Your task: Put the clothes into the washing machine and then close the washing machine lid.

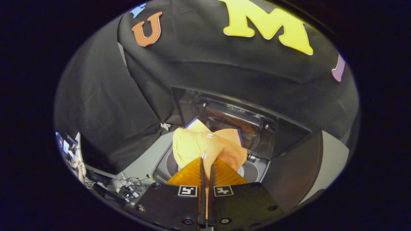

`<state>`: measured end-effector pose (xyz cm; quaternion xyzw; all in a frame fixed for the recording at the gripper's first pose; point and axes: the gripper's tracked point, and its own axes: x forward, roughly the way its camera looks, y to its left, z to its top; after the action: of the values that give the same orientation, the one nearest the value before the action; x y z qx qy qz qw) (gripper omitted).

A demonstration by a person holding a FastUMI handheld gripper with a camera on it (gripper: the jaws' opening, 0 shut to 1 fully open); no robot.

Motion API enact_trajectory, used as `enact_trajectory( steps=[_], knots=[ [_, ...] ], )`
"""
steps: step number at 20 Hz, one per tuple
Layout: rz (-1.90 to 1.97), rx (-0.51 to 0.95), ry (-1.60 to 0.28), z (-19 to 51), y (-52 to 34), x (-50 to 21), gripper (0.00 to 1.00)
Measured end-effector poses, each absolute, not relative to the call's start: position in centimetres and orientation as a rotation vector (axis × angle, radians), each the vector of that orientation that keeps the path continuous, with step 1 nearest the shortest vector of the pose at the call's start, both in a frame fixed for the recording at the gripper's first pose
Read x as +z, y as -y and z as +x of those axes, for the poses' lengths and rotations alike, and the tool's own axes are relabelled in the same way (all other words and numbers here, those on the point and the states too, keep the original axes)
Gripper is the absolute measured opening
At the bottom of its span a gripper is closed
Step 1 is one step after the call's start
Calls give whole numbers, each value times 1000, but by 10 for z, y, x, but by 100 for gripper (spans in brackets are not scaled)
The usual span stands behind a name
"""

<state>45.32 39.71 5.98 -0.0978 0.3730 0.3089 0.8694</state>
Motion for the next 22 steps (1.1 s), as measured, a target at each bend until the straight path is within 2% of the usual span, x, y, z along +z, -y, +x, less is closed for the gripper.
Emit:
enact_trajectory(
  steps=[11,22],
  knots=[
    [-156,574,-865,468,-398,-14,6],
    [68,421,-949,477,-398,-74,6]
  ],
)
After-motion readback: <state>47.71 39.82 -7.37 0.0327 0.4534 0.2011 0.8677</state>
